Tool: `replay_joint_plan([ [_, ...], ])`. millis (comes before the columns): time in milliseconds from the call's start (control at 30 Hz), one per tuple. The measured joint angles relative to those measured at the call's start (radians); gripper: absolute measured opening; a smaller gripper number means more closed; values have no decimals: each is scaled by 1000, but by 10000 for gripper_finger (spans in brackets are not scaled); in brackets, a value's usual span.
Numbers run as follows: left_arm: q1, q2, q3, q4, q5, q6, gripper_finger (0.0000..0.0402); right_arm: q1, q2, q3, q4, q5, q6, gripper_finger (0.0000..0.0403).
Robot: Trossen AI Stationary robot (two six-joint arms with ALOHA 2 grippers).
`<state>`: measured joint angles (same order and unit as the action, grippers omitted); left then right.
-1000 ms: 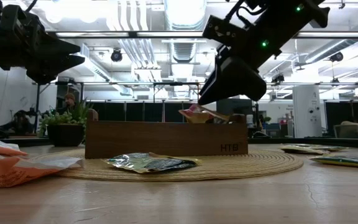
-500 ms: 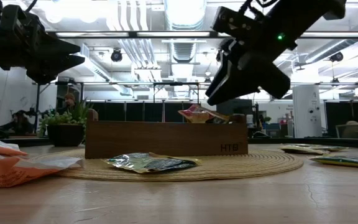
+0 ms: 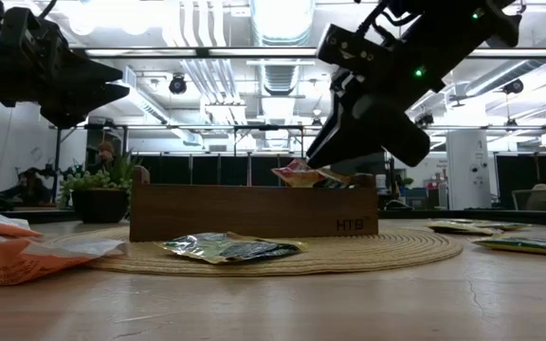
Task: Pick & Place Tea
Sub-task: Put the orange tea bag into the right section of the wooden organizer
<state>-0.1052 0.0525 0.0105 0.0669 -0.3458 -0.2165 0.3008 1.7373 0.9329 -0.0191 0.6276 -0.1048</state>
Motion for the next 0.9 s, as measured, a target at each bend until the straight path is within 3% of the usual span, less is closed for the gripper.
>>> replay_joint_plan([
  [300,0,0,0,0,0,0,168,-1,81,2,202,0,-261,109],
  [467,0,0,0,0,0,0,168,-6,113,14,247,13,-306,107],
  [700,0,1,0,0,0,0,168,-25,125,11,222,240,-278,93],
  [900,0,1,0,0,0,0,168,-23,123,11,197,307,-242,82],
])
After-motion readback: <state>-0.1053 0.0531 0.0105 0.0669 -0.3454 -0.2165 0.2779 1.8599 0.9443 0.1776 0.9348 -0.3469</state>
